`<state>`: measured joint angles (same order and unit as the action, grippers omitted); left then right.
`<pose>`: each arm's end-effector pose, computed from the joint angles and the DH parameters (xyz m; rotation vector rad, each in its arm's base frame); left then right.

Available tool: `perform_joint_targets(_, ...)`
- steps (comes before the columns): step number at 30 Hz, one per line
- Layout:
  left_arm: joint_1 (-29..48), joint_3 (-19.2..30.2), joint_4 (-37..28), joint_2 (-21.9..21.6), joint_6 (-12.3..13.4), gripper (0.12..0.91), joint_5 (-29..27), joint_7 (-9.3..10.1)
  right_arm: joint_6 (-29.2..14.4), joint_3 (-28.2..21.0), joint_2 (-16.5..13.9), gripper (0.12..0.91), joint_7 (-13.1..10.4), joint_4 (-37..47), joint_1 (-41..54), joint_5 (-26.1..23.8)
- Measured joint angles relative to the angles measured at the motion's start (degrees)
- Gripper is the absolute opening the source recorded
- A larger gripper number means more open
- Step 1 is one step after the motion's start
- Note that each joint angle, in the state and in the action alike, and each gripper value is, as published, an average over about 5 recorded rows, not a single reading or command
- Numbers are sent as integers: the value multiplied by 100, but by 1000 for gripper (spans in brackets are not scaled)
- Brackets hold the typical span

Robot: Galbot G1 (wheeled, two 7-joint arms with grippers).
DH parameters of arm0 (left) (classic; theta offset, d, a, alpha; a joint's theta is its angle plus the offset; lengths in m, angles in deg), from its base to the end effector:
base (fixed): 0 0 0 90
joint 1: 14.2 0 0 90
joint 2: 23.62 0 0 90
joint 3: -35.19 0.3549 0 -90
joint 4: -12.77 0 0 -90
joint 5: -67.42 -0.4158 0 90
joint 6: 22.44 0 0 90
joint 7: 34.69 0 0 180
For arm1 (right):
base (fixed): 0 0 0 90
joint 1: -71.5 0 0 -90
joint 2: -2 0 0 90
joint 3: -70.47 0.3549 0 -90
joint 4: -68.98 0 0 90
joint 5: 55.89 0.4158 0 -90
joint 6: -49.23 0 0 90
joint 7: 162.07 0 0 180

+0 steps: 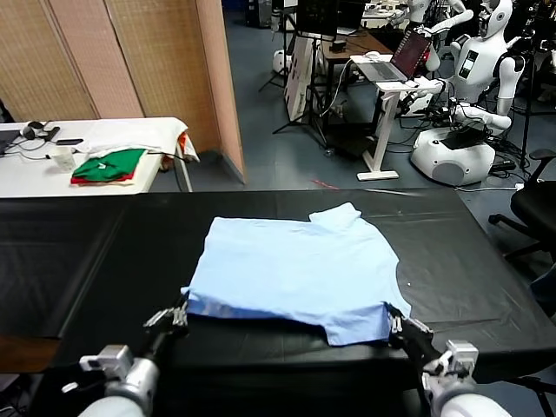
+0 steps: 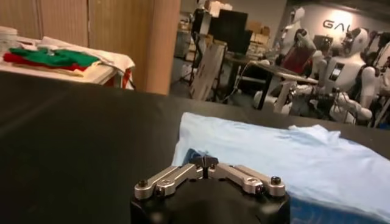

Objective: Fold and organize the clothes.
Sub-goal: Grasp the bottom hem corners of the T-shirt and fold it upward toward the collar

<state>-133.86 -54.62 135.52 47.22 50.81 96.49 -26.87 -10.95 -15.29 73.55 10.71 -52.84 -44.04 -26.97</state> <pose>0.2429 0.0416 -0.2801 -0.1136 -2.8336 0.2478 0.2660 -0.0677 -0.2606 0.0526 -2.7034 -0.1699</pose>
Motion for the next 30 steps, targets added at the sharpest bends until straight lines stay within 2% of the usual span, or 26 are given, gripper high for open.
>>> perform_joint_targets(7, 602, 264, -537, -73, 58, 147, -177, -27, 39, -194, -90, 140, -119, 378, 552, -91)
perform_joint_targets(18, 1247, 484, -1175, -337, 93, 147, -166, -34, 50, -394, -153, 140, -96, 736, 969, -163)
perform_joint_targets(23, 1457, 583, -1359, -489, 66, 147, -198, -69, 211, -402, -106, 158, -21, 747, 983, -106)
perform_joint_targets(26, 1516, 616, -1411, -535, -17, 160, -201, -118, 370, -313, -120, 278, 48, 624, 880, -45)
perform_joint_targets(27, 1513, 615, -1414, -531, -42, 184, -202, -129, 426, -273, -135, 353, 76, 562, 823, -34)
perform_joint_targets(30, 1449, 577, -1375, -495, -94, 326, -213, -144, 548, -128, -193, 542, 177, 324, 582, -62)
